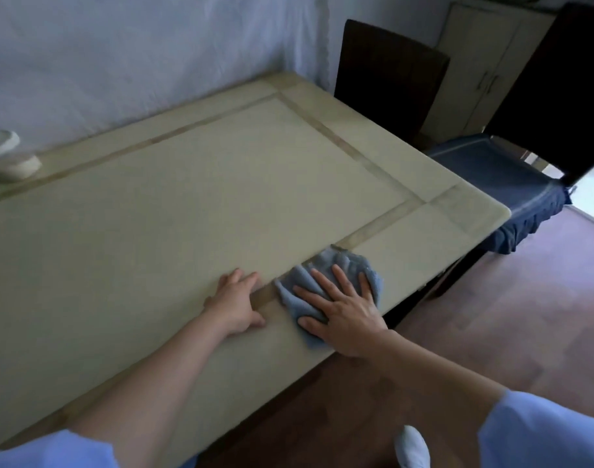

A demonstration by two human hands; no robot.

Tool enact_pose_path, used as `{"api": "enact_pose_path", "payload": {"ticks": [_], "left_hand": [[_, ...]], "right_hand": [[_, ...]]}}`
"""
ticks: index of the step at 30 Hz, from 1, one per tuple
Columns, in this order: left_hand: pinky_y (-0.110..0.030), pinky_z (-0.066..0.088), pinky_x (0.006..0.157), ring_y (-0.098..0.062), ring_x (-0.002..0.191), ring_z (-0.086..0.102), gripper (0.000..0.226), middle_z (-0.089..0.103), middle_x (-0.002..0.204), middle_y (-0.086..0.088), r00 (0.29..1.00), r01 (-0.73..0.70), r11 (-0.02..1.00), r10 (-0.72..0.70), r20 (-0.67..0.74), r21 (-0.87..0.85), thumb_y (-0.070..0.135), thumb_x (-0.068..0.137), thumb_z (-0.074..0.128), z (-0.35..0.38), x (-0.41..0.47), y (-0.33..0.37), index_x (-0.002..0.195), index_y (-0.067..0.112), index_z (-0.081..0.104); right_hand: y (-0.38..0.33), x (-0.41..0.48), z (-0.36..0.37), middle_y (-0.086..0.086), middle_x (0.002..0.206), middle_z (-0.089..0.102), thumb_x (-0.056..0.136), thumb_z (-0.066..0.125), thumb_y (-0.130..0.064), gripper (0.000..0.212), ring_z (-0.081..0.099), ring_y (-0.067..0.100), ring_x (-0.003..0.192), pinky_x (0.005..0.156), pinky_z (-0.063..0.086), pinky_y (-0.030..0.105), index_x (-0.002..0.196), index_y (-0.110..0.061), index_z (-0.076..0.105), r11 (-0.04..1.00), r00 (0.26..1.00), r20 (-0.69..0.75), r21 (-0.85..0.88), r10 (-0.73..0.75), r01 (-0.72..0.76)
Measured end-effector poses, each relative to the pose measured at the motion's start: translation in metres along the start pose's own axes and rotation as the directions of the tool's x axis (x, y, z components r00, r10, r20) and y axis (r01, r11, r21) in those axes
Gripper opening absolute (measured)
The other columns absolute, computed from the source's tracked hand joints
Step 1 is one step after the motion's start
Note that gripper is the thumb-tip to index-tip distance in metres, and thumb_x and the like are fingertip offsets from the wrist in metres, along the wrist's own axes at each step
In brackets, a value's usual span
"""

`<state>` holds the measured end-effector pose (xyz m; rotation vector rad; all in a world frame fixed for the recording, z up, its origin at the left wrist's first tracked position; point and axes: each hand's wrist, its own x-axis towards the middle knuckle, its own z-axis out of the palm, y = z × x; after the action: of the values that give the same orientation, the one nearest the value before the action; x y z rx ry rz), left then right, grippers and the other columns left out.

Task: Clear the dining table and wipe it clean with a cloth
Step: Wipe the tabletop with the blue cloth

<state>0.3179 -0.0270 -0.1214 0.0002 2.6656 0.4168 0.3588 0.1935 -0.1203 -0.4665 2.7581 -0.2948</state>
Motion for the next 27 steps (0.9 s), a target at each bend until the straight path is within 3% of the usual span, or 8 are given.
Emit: {"api": "enact_pose_path", "payload": {"ticks": [9,13,17,20,22,27], "left_hand": [[-0.051,0.019,0.116,-0.023,0.147,0.002,0.096,0.005,0.158,-0.002,0.997,0.081,0.996,-0.081,-0.013,-0.026,0.041,0.07,0.076,0.003,0.055,0.102,0.147,0.027,0.02],[-0.054,0.014,0.116,-0.023,0.147,0.0,0.094,0.002,0.158,0.002,0.992,0.115,0.992,-0.117,-0.037,-0.052,0.042,0.072,0.074,0.012,0.071,0.156,0.147,0.029,0.019],[-0.055,0.02,0.114,-0.025,0.146,0.005,0.095,0.008,0.157,-0.002,0.986,0.152,0.986,-0.155,-0.06,-0.062,0.039,0.068,0.077,0.016,0.083,0.168,0.145,0.026,0.023],[-0.051,0.025,0.114,-0.028,0.145,0.009,0.098,0.012,0.155,-0.007,0.984,0.169,0.985,-0.171,-0.045,-0.043,0.035,0.065,0.079,0.015,0.088,0.168,0.145,0.021,0.025],[-0.049,0.024,0.115,-0.027,0.145,0.008,0.101,0.011,0.156,-0.007,0.982,0.186,0.982,-0.187,-0.022,-0.026,0.032,0.065,0.08,0.015,0.09,0.174,0.146,0.016,0.021],[-0.047,0.027,0.114,-0.025,0.144,0.013,0.088,0.014,0.155,-0.006,0.991,0.132,0.991,-0.132,-0.018,-0.017,0.026,0.075,0.074,0.016,0.086,0.187,0.146,0.015,0.023]], "right_hand": [[0.158,0.038,-0.049,-0.022,0.156,-0.014,0.087,0.016,-0.072,0.058,-0.021,0.018,0.145,0.113,-0.015,0.056,0.139,-0.061,-0.007,0.995,0.995,-0.002,-0.026,0.098,-0.098],[0.17,0.055,-0.059,-0.019,0.157,-0.016,0.088,0.017,-0.07,0.058,-0.024,0.022,0.144,0.111,-0.013,0.061,0.141,-0.058,-0.005,0.987,0.987,0.024,0.033,0.156,-0.157],[0.14,0.043,-0.046,-0.017,0.158,-0.014,0.093,0.017,-0.063,0.056,-0.023,0.023,0.144,0.11,-0.017,0.06,0.143,-0.054,-0.004,0.999,0.999,0.013,0.005,-0.051,0.051],[0.167,0.031,-0.052,-0.021,0.157,-0.013,0.094,0.017,-0.062,0.054,-0.022,0.019,0.145,0.111,-0.019,0.057,0.143,-0.055,-0.002,0.988,0.988,0.03,-0.034,-0.149,0.15],[0.208,0.025,-0.059,-0.022,0.157,-0.013,0.093,0.015,-0.063,0.053,-0.021,0.017,0.145,0.113,-0.017,0.055,0.142,-0.057,-0.003,0.995,0.996,0.007,-0.038,-0.091,0.091],[0.307,0.019,-0.081,-0.016,0.159,-0.005,0.095,0.016,-0.058,0.05,-0.013,0.017,0.147,0.116,-0.01,0.054,0.142,-0.057,0.0,0.971,0.968,-0.084,0.018,0.238,-0.238]]}}
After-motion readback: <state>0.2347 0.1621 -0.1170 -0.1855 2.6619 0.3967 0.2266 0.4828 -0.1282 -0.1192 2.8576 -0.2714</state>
